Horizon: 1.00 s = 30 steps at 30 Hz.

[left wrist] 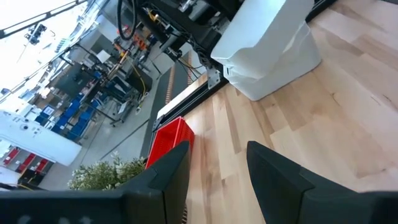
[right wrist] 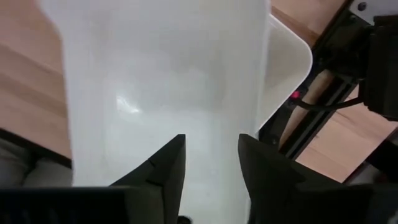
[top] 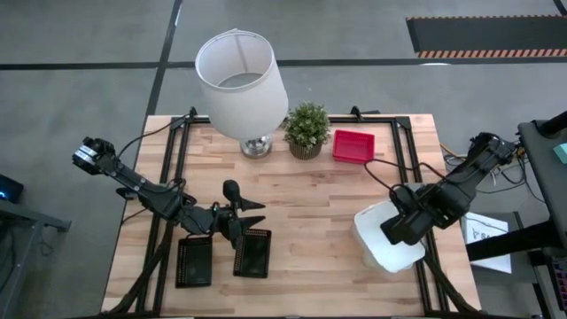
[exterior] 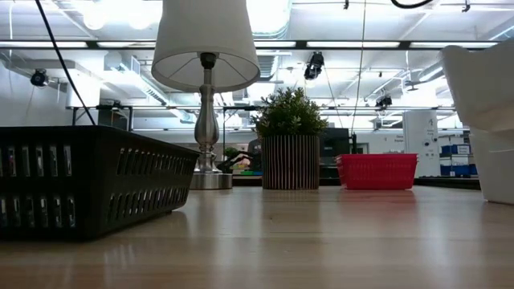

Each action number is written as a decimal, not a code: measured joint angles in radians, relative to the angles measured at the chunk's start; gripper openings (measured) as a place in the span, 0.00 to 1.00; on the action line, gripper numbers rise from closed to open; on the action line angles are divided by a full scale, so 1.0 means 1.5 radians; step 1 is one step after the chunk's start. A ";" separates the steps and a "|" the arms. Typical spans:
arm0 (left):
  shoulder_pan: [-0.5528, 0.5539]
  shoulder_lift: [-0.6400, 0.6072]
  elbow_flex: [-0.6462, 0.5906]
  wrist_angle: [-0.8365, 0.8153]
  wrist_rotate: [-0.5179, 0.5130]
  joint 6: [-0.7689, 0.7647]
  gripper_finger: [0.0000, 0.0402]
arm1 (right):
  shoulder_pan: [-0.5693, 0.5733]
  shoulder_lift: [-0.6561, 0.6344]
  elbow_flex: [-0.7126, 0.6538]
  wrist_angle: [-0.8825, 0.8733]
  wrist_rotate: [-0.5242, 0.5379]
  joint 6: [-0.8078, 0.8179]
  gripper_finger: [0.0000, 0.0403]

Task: Stack baskets by color
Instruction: Stack the left white bin on the white bins

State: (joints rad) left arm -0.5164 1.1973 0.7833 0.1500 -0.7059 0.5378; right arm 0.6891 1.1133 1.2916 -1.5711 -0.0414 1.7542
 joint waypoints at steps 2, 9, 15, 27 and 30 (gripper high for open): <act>0.000 0.000 0.000 0.007 0.000 -0.004 0.36 | 0.000 0.000 0.009 0.000 0.003 -0.001 0.34; 0.000 0.004 0.000 0.041 0.000 -0.039 0.36 | 0.000 0.001 0.043 0.029 0.011 -0.140 0.32; -0.004 0.013 0.000 0.057 0.003 -0.078 0.36 | 0.033 0.016 0.037 0.174 0.010 -0.324 0.33; -0.005 0.052 0.012 0.141 0.003 -0.093 0.36 | 0.194 0.089 0.041 0.176 0.007 -0.397 0.38; -0.005 0.056 0.019 0.144 0.003 -0.093 0.36 | 0.224 0.088 0.041 0.172 0.042 -0.397 0.37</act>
State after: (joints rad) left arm -0.5240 1.2808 0.8124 0.3655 -0.7021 0.3988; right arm 1.0254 1.2459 1.3525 -1.3128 0.0212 1.1589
